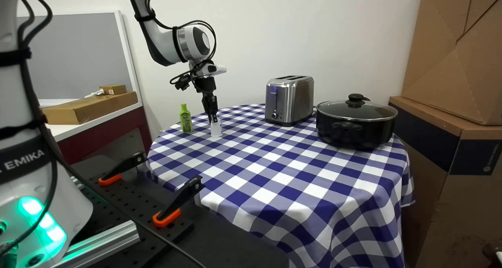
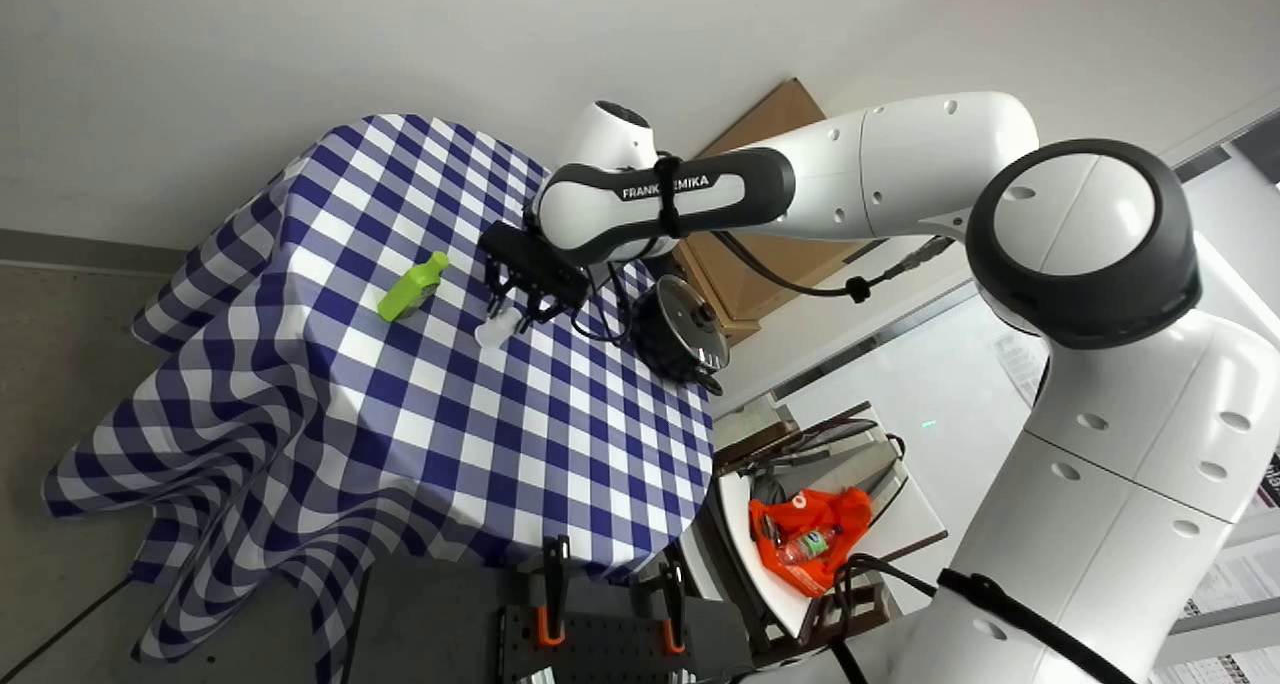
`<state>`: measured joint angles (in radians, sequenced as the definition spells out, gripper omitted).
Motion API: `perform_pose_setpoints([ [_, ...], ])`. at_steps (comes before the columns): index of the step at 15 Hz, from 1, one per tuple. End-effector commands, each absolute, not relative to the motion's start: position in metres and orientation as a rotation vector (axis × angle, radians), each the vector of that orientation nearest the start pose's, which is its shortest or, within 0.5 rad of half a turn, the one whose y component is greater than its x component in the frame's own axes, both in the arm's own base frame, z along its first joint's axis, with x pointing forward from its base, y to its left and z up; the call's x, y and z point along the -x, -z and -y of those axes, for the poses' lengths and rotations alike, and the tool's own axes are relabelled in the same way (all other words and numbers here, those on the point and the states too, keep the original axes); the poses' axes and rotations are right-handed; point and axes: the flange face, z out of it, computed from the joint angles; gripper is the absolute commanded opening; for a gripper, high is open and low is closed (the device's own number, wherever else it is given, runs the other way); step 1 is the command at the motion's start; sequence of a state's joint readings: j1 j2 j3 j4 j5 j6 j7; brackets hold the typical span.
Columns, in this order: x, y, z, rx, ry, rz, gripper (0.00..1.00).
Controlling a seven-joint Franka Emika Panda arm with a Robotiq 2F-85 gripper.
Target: Pick up the white bottle and put it on the right side of the table
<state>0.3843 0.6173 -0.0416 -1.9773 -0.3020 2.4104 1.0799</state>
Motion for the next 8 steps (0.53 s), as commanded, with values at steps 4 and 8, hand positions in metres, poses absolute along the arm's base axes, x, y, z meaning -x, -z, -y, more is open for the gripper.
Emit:
perform_pose_setpoints([
  [4,-0.565,-0.151,-0.191,3.278,0.069,-0.871,0.1],
  [8,-0.568,-0.167,-0.185,3.263,0.099,-0.89,0.1],
])
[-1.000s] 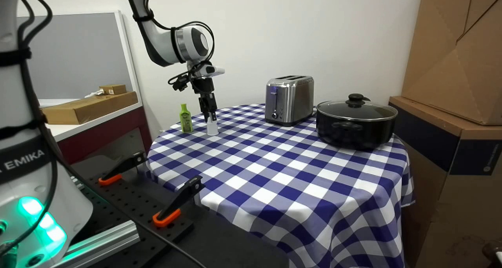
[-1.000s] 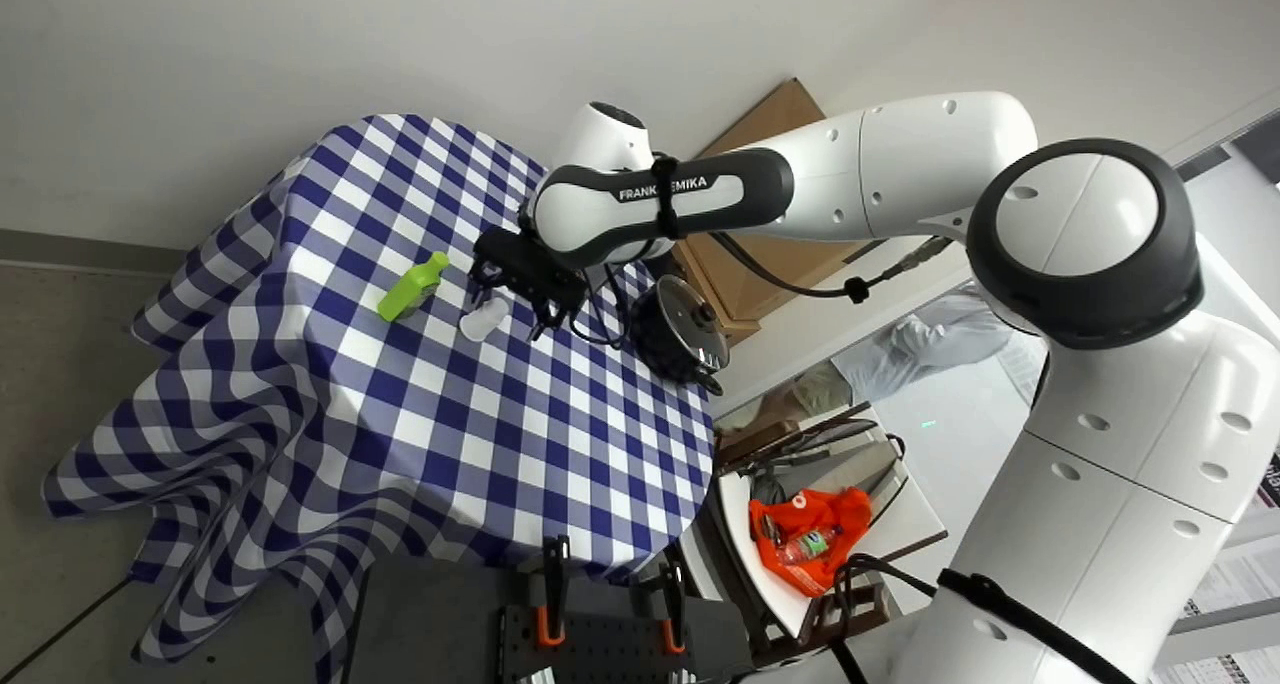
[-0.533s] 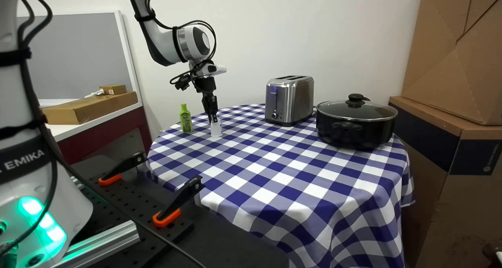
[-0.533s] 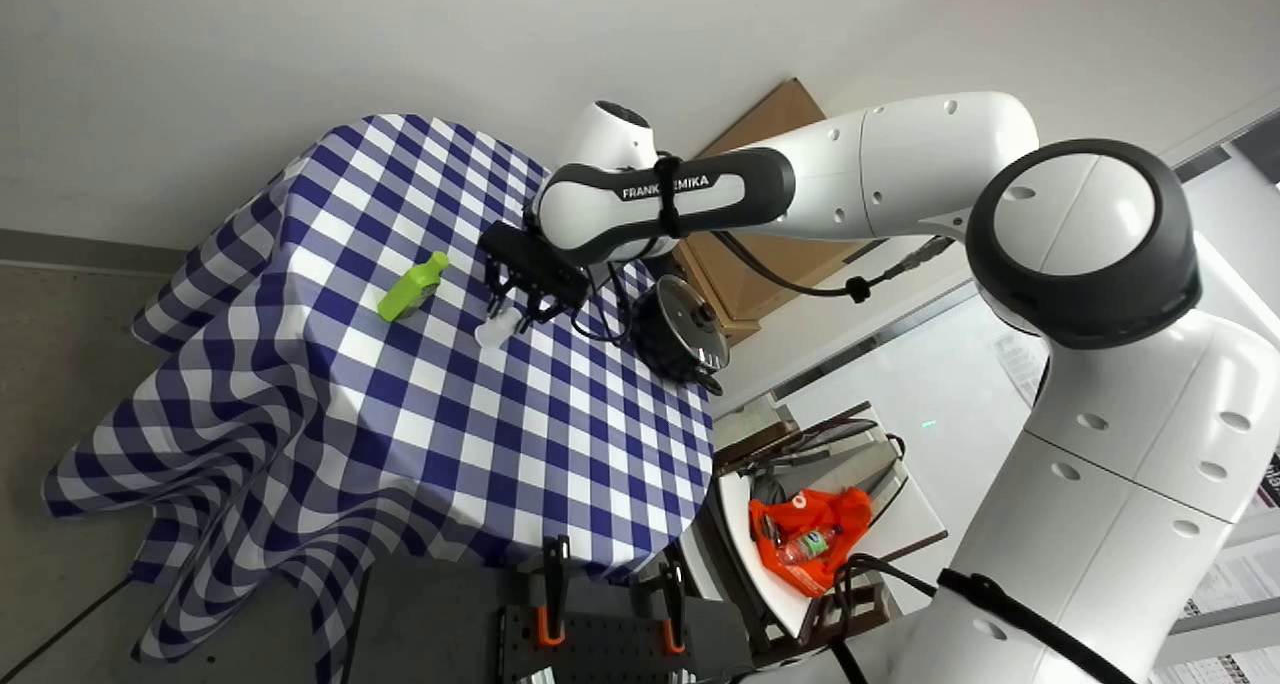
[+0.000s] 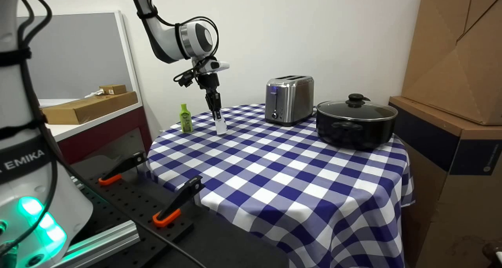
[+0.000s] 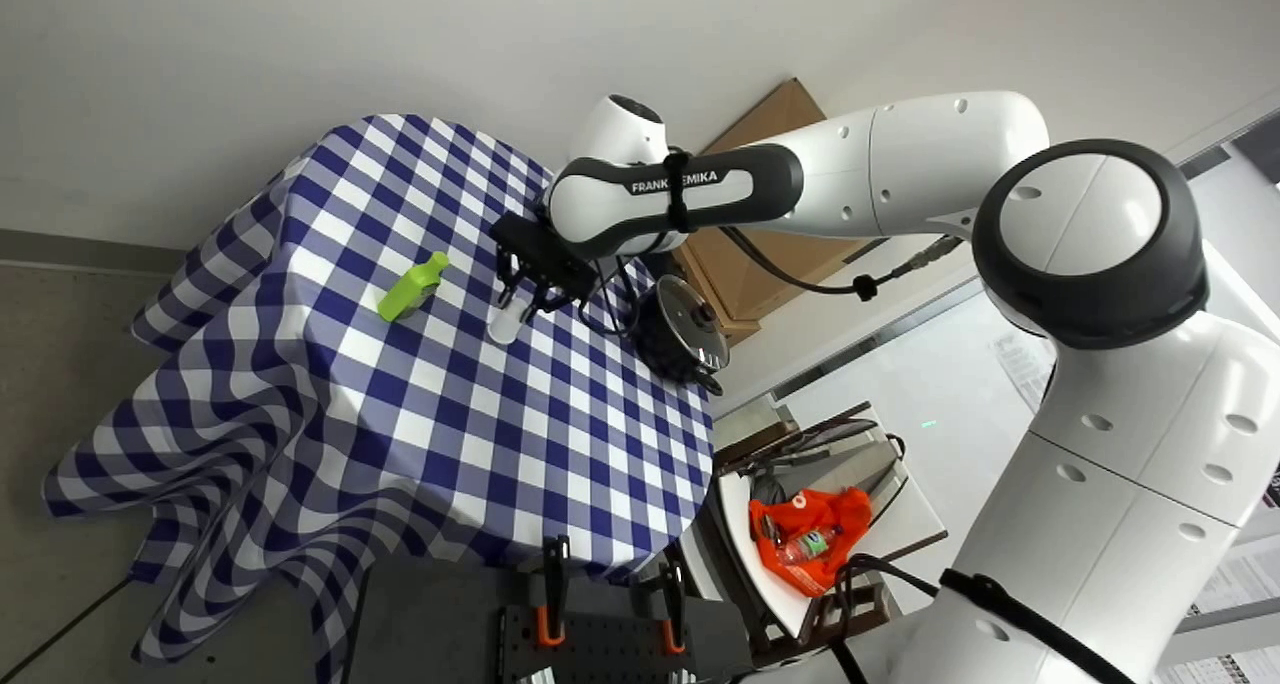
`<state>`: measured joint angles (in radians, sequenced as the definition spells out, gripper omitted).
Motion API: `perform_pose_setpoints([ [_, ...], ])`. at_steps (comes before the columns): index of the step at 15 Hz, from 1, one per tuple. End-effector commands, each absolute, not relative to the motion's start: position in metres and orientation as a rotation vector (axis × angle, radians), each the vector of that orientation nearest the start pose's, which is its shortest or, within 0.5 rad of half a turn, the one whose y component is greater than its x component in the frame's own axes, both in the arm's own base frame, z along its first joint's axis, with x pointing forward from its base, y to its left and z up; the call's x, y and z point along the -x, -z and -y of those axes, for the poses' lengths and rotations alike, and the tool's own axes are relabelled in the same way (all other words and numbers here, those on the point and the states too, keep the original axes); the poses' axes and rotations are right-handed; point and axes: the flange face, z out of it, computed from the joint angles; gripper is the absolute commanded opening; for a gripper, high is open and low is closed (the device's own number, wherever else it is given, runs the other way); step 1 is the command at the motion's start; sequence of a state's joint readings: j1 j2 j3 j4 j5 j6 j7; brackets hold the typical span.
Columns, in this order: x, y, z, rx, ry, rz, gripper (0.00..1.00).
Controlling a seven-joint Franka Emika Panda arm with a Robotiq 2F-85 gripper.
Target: Pick up the white bottle and put it on the right side of the table
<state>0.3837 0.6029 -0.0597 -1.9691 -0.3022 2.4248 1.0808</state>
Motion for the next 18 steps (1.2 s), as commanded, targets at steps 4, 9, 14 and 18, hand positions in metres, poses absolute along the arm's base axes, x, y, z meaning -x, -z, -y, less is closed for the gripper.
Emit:
perform_pose_setpoints([
  [4,-0.572,-0.203,-0.164,3.225,0.174,-0.959,0.1],
  [9,-0.559,-0.246,-0.107,3.175,0.268,-1.153,0.1],
  [14,-0.515,-0.27,-0.032,3.074,0.275,-1.429,0.1],
  [18,-0.477,-0.284,0.022,3.005,0.253,-1.58,0.1],
])
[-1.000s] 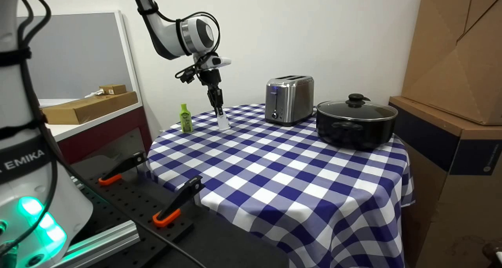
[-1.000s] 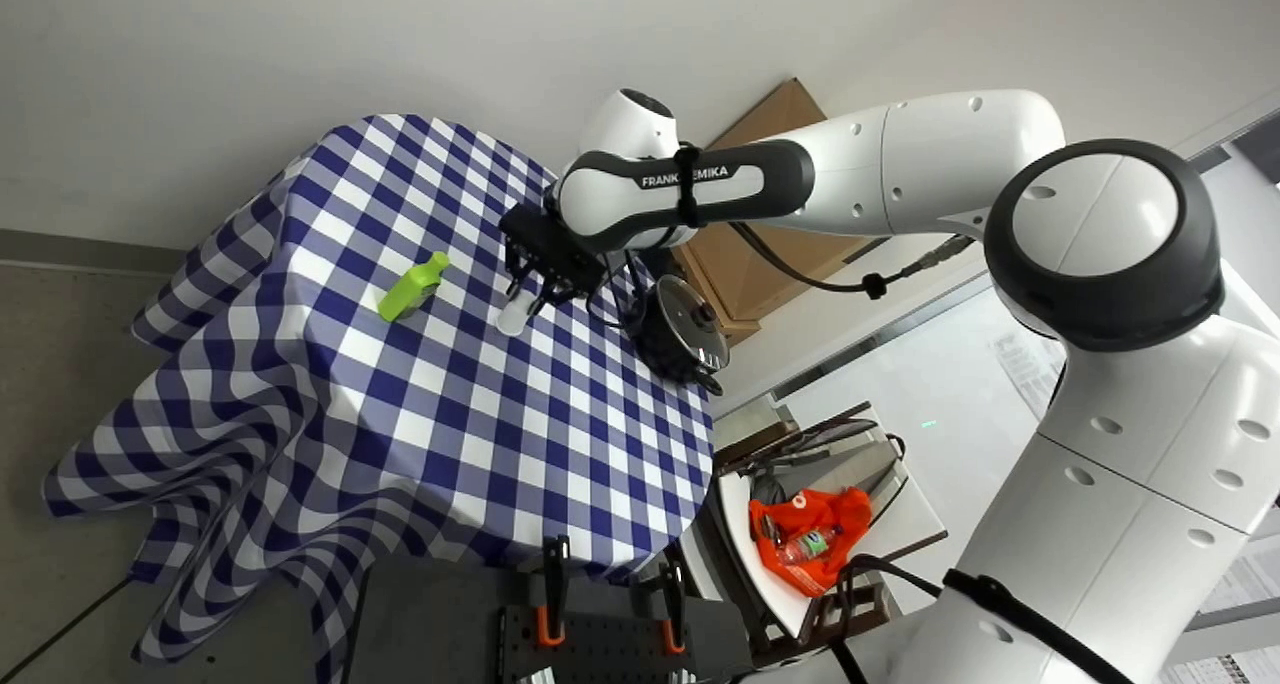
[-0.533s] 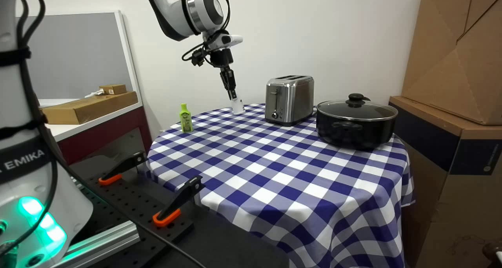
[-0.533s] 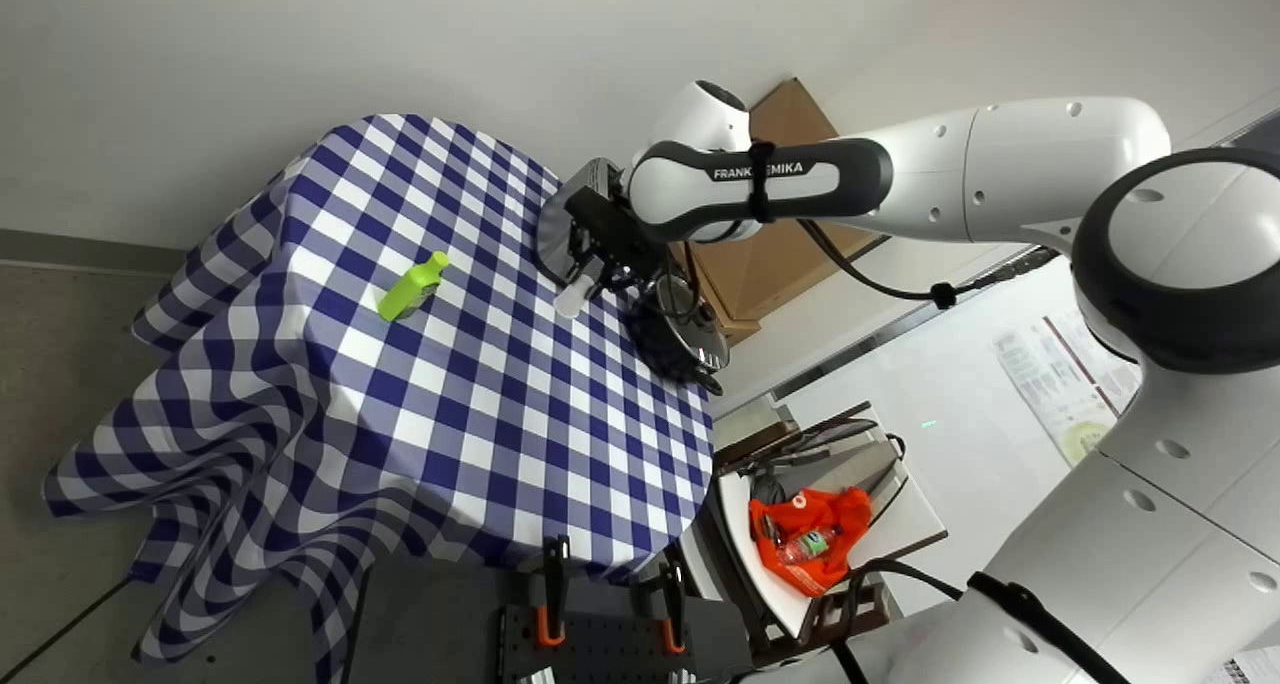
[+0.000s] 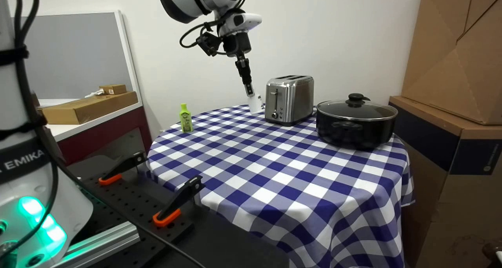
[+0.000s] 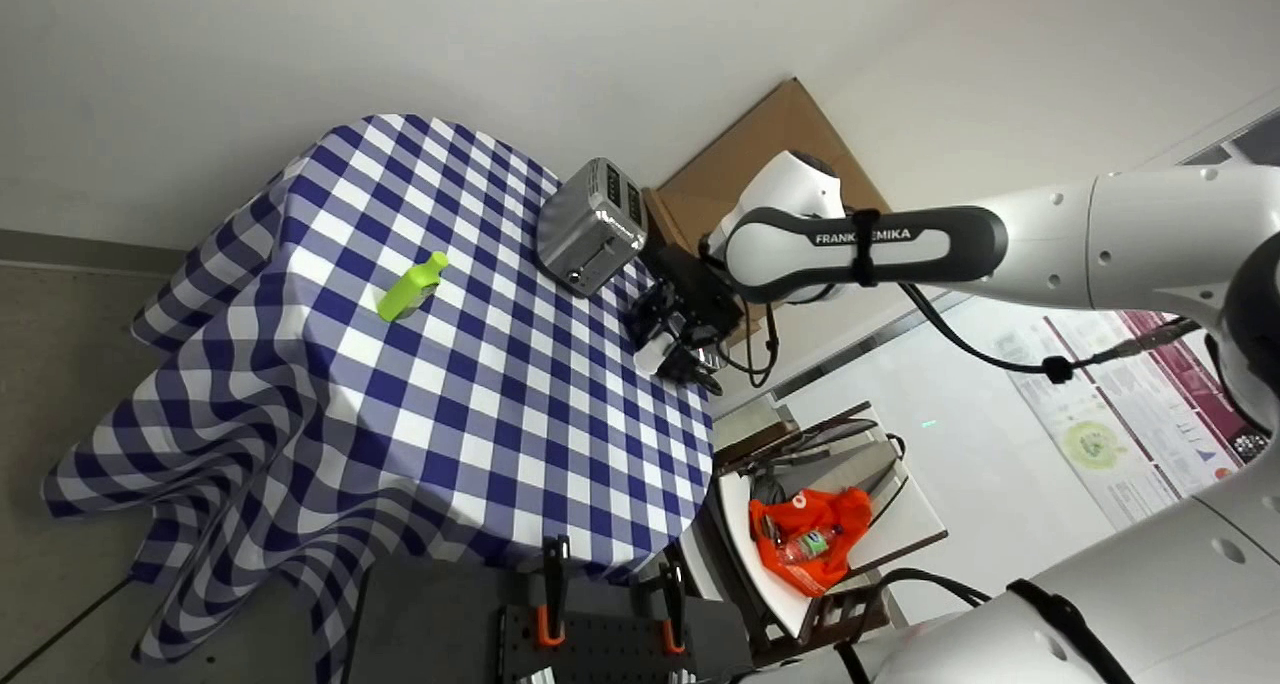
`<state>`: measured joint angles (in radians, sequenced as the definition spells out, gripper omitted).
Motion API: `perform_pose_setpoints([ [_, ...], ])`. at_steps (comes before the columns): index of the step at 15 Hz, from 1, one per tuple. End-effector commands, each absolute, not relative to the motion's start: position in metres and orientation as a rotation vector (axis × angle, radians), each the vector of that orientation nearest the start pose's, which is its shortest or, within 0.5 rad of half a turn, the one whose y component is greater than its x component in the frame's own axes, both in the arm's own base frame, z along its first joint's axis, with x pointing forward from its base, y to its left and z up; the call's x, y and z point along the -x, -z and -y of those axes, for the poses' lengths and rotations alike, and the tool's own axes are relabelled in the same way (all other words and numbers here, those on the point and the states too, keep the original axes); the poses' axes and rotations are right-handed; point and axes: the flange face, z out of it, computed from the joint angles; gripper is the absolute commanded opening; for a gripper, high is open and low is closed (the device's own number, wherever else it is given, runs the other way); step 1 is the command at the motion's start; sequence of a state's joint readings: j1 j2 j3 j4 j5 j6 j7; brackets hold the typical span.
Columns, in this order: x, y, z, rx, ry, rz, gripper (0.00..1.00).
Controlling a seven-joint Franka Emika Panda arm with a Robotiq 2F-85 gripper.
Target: Pick up the white bottle and put it on the right side of the table
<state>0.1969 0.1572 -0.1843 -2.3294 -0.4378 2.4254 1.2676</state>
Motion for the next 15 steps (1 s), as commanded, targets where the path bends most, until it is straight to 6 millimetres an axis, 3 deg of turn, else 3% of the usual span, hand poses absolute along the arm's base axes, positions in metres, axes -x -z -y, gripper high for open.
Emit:
perform_pose_setpoints([
  [1,-0.471,-0.286,0.033,2.987,0.242,-1.602,0.1],
  [4,-0.461,-0.298,0.063,2.927,0.245,-1.664,0.1],
  [10,-0.484,-0.314,0.102,2.911,0.308,-1.599,0.1],
  [15,-0.466,-0.318,0.152,2.886,0.319,-1.616,0.1],
])
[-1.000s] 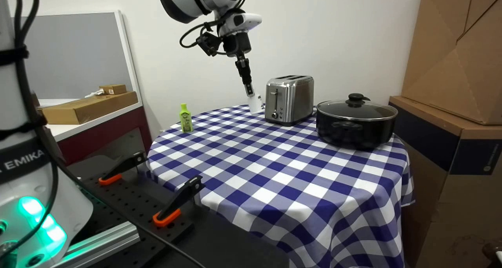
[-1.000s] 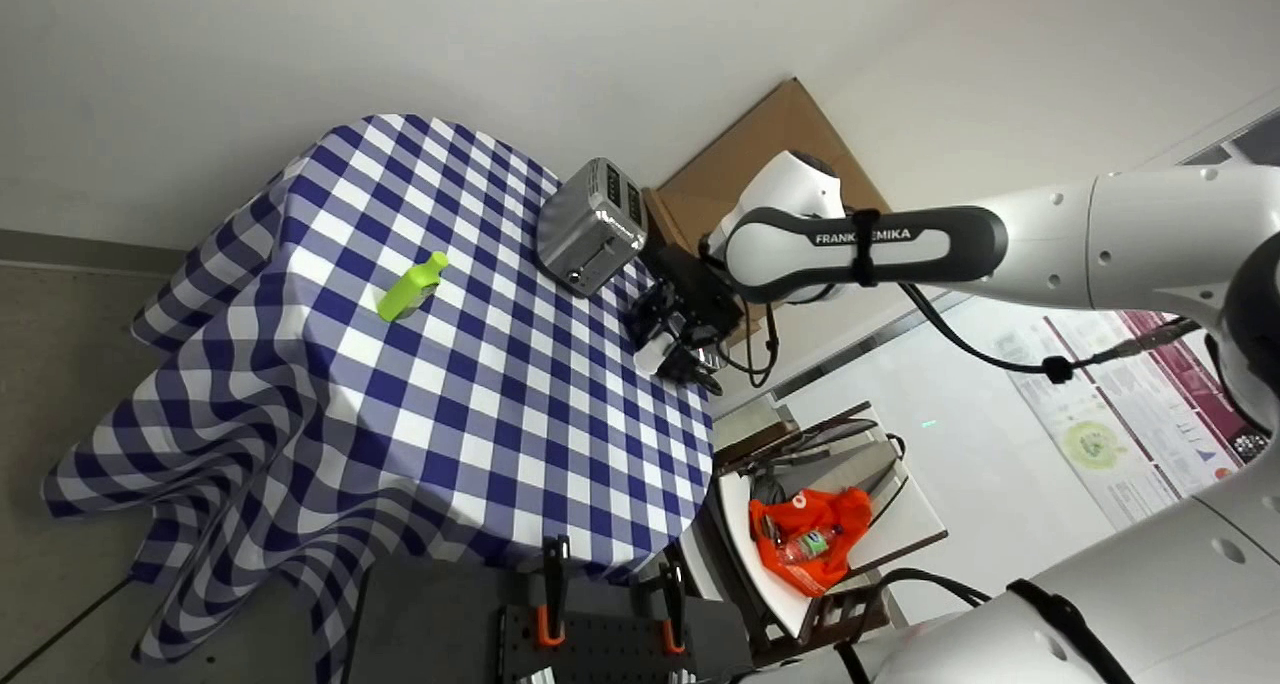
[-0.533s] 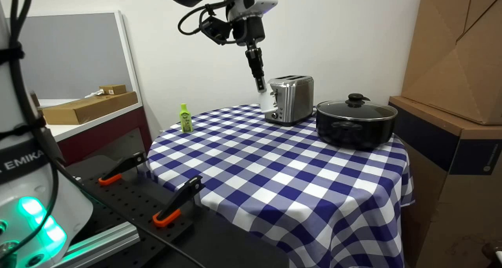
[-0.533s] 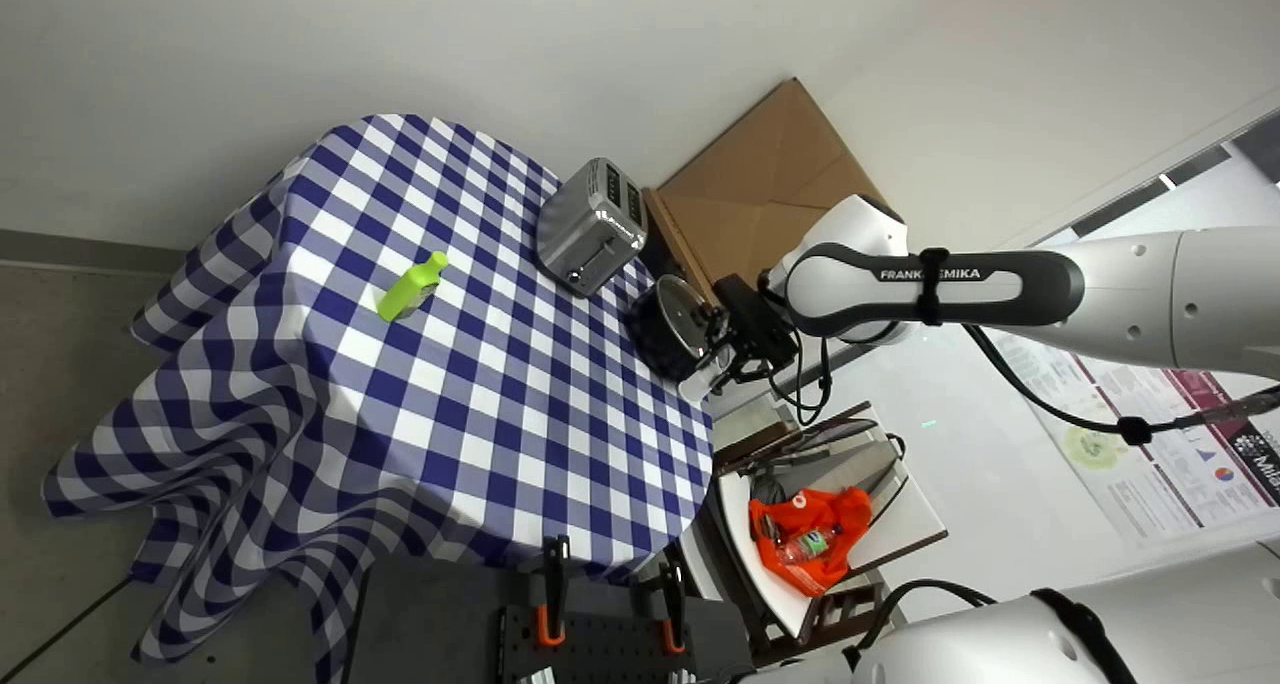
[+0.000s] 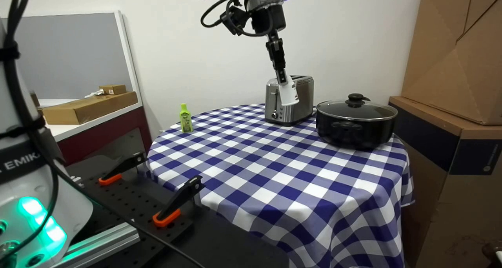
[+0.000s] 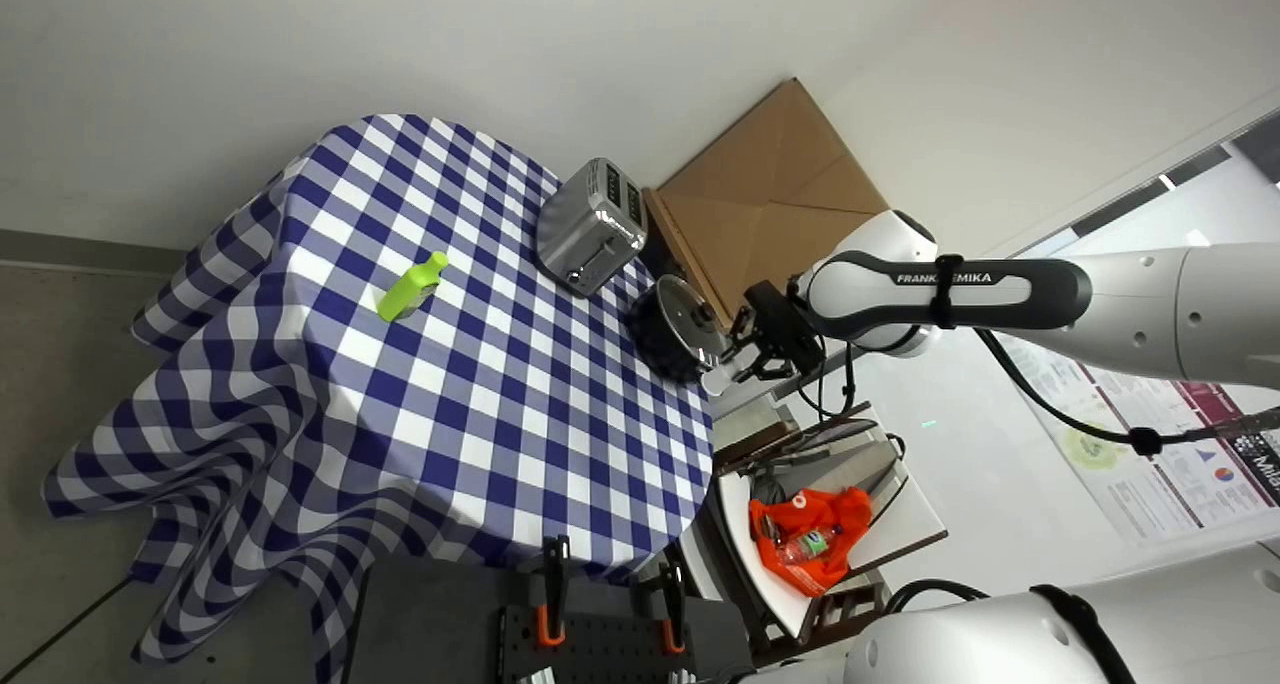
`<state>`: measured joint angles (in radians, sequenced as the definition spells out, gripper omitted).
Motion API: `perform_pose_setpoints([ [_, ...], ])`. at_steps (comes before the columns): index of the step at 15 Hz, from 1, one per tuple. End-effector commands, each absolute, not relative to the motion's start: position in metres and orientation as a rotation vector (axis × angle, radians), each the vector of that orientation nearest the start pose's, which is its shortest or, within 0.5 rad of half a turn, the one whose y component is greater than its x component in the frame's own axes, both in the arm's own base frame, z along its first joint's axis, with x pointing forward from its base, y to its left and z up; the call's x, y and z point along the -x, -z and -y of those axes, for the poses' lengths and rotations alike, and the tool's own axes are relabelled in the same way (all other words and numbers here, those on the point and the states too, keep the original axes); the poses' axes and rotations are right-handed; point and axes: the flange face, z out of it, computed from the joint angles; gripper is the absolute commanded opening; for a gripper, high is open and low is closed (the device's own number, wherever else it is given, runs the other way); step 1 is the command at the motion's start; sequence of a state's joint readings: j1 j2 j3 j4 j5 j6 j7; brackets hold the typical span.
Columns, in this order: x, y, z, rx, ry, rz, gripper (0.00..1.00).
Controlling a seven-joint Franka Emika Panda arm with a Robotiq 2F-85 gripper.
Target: Pick up the white bottle and put it on the right side of the table
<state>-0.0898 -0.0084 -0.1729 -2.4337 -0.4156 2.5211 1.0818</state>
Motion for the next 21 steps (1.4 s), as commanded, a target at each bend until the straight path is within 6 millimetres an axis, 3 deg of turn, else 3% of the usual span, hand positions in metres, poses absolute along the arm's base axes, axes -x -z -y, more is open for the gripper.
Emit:
perform_pose_setpoints([
  [1,-0.459,-0.317,0.164,2.879,0.311,-1.64,0.1],
  [4,-0.442,-0.31,0.196,2.85,0.272,-1.676,0.1],
  [7,-0.44,-0.298,0.212,2.826,0.231,-1.617,0.1],
  [13,-0.442,-0.262,0.218,2.813,0.103,-1.508,0.1],
  [21,-0.418,-0.197,0.22,2.845,-0.149,-1.556,0.1],
])
